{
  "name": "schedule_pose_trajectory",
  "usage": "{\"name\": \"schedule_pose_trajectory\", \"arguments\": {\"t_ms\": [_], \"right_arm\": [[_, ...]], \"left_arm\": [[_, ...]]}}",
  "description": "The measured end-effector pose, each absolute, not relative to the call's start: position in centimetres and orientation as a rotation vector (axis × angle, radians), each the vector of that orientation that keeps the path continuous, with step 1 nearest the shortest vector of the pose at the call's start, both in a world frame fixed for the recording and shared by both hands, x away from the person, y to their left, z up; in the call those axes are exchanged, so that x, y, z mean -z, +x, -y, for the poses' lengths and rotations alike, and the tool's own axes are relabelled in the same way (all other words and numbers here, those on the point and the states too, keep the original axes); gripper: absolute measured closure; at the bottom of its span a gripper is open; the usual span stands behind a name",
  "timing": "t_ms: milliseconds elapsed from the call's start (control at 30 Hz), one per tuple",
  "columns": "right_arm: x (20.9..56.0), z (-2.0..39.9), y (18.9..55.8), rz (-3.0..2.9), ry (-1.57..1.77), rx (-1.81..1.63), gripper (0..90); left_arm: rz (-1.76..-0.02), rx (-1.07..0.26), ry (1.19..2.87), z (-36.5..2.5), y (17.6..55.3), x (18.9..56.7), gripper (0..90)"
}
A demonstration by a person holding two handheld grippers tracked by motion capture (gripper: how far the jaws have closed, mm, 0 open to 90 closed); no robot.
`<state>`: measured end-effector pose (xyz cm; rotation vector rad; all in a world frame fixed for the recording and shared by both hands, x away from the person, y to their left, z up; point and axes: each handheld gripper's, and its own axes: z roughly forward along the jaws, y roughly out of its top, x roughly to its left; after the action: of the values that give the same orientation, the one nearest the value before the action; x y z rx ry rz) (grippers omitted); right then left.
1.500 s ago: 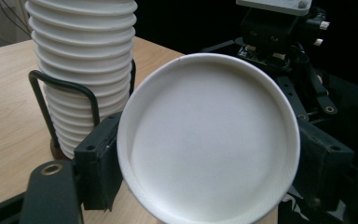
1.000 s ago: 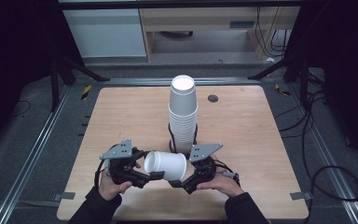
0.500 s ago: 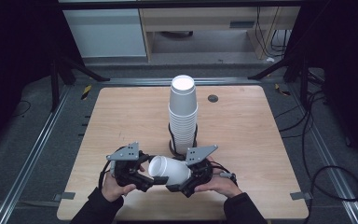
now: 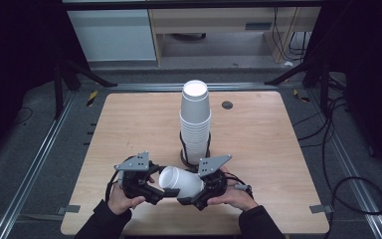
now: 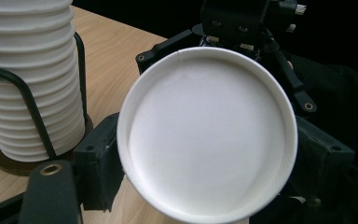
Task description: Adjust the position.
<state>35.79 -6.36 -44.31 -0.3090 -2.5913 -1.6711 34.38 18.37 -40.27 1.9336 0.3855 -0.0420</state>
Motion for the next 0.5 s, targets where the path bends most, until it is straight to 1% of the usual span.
{"name": "schedule_pose_trajectory", "arguments": {"t_ms": [233, 500], "right_arm": [[44.2, 6.7, 35.9, 2.600, -0.316, 1.656, 8.4], [44.1, 7.6, 36.3, 2.675, -0.344, 1.615, 8.4]], "left_arm": [[-0.399, 0.023, 1.907, -18.8, 34.3, 39.9, 21.7], [-0.415, -0.007, 1.917, -20.4, 34.4, 38.8, 17.4]]}}
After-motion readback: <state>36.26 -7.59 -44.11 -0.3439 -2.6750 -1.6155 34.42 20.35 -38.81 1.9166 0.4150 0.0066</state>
